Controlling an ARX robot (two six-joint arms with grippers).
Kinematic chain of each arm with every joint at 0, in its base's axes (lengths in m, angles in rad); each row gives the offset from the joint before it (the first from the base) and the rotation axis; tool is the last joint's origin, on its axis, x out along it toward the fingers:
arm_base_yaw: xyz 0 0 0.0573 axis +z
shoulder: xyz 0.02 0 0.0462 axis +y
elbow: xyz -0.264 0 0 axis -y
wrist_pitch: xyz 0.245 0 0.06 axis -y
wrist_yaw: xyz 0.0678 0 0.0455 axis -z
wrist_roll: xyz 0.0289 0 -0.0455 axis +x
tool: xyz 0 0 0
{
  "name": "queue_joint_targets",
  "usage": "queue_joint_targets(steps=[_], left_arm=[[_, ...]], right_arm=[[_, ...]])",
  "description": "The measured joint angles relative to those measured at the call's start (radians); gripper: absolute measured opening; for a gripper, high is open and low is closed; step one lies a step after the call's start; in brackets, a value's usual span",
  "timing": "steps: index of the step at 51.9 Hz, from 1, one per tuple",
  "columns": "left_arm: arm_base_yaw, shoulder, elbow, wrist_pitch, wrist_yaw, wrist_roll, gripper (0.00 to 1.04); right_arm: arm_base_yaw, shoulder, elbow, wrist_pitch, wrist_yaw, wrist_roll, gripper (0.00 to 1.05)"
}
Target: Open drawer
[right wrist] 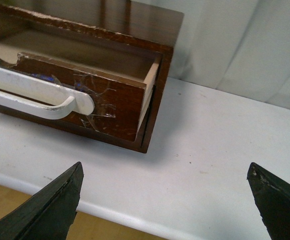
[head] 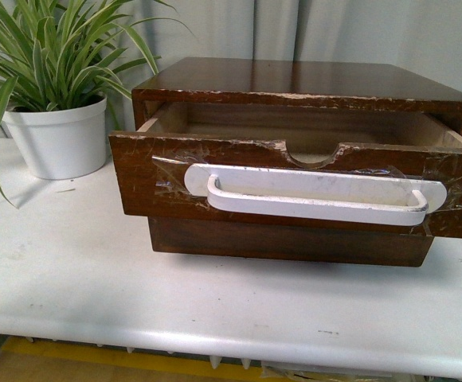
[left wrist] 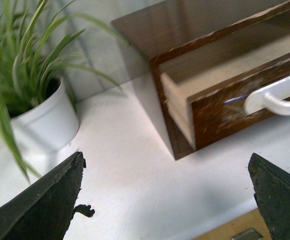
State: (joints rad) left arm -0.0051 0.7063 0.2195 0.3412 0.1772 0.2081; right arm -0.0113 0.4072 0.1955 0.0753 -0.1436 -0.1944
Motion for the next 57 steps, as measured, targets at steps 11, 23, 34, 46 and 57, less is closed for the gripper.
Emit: queue_joint_targets(steps=[11, 23, 34, 46, 57], left_arm=[[0.106, -0.256, -0.122, -0.160, -0.028, -0.104, 0.99], [0.156, -0.317, -0.133, -0.206, 0.005, -0.147, 0.99], [0.029, -0.395, -0.211, -0.023, -0.170, -0.194, 0.61], [0.008, -0.471, -0.211, -0.102, -0.176, -0.197, 0.18], [0.007, -0.523, -0.211, -0.153, -0.177, -0.206, 0.04]], right_arm=[[0.006, -0.269, -0.085, -0.167, 0.140, 0.149, 0.96], [-0.037, -0.327, -0.108, -0.169, 0.124, 0.285, 0.96], [0.008, -0.384, -0.163, -0.078, 0.140, 0.210, 0.60], [0.008, -0.403, -0.188, -0.079, 0.143, 0.199, 0.15], [0.008, -0.403, -0.188, -0.079, 0.143, 0.195, 0.01]])
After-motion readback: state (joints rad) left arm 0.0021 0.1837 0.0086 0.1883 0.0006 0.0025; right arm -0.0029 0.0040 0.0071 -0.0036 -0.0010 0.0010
